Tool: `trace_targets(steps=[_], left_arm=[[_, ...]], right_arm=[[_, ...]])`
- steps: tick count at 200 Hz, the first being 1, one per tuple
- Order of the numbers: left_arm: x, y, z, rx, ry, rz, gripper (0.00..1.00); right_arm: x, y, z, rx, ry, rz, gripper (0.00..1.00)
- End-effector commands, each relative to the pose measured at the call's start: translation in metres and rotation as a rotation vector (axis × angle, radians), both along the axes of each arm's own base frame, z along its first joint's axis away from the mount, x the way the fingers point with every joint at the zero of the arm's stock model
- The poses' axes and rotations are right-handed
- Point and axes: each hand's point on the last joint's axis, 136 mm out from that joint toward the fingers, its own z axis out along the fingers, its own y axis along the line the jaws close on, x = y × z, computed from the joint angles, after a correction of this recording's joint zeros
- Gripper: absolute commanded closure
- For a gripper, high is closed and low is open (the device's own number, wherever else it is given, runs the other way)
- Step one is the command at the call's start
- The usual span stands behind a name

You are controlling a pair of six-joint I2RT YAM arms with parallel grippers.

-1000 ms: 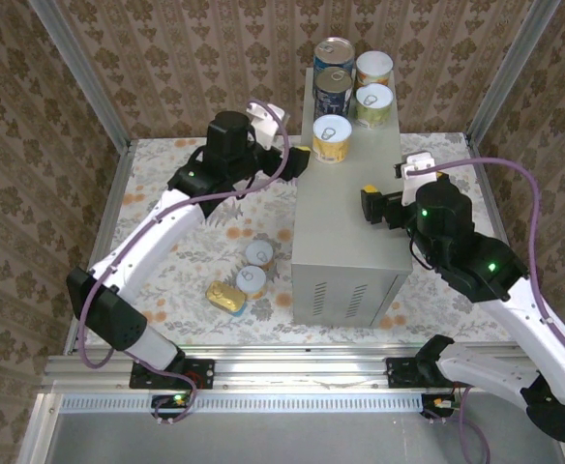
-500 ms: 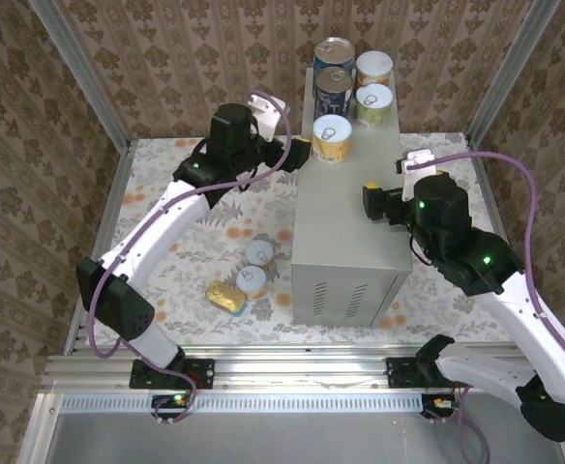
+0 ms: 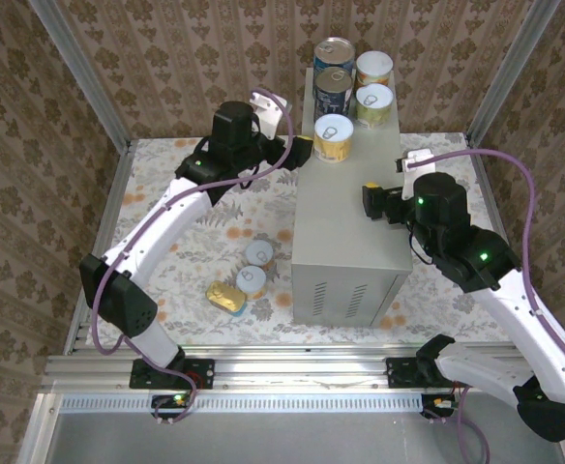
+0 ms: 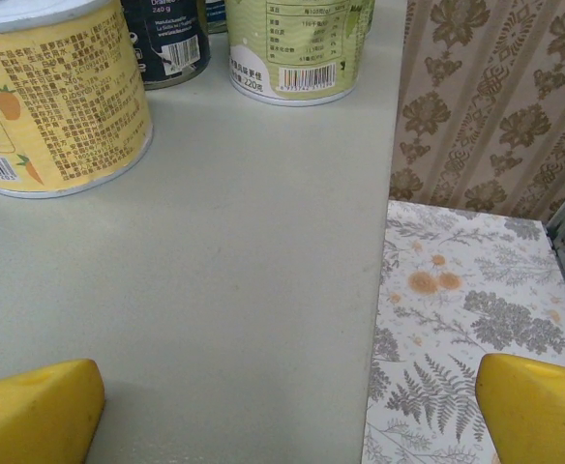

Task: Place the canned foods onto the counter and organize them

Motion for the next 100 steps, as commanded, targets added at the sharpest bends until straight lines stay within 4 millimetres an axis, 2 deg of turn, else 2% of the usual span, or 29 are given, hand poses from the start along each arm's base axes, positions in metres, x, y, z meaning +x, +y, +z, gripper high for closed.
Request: trace_targets(steps=[1, 100], left_arm=[[0.0073, -0.0017, -0.0294, 0.050, 0.067, 0.007, 0.00], [0.0084, -0.0028, -0.0320, 0.050, 0.076, 0.004, 0.00]], right_arm=[[-0.0015, -0.0007, -0.0050, 0.023, 0.008, -0.002, 0.00], [-0.0024, -0.0011, -0.0079, 0.034, 0.012, -0.001, 0.00]])
